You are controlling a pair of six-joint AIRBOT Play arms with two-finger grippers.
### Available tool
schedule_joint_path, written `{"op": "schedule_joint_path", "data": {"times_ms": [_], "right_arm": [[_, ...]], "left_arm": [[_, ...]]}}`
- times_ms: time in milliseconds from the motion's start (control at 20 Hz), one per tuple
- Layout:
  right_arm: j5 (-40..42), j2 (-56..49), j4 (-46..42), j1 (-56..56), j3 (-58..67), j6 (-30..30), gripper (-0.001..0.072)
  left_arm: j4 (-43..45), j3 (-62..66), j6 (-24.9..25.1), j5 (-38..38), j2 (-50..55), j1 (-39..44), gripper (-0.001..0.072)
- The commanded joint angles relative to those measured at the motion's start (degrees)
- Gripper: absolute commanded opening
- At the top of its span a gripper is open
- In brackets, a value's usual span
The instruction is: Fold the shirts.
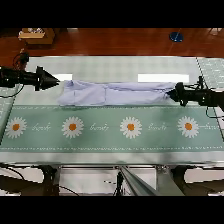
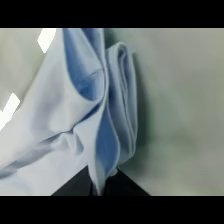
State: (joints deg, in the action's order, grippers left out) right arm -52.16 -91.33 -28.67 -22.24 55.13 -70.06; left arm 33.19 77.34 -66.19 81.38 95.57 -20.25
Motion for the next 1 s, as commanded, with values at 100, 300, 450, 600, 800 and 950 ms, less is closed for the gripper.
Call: {"op": "schedule_joint_path", "data": {"times_ms": [100,300,450,600,800,950], "right_arm": [[-6.34,9.49,3.87,-2.86,2.08,3.06,0.0020],[-12.52,20.81,-1.70,-4.07,2.08,1.44,0.0020],[-17.57,27.98,-6.32,-4.07,2.05,-1.25,0.0020],[-21.11,34.21,-10.40,-4.07,2.05,-4.04,0.0020],[-25.88,41.38,-12.41,-4.07,2.05,-6.43,0.0020],[-28.68,46.29,-12.44,-4.07,2.05,-8.68,0.0020]], "left_arm": [[-3.37,0.07,-0.50,0.31,-1.49,1.57,0.0022],[-6.69,0.07,-0.50,0.00,-2.60,8.59,0.0022],[-7.17,0.07,-0.52,-2.71,-2.54,17.31,0.0023],[-7.76,0.07,-0.55,-7.50,-2.40,27.26,0.0023],[-7.76,0.07,-1.66,-15.87,-2.03,39.60,0.0023],[-8.35,0.07,-4.20,-18.99,0.07,45.90,0.0023]]}}
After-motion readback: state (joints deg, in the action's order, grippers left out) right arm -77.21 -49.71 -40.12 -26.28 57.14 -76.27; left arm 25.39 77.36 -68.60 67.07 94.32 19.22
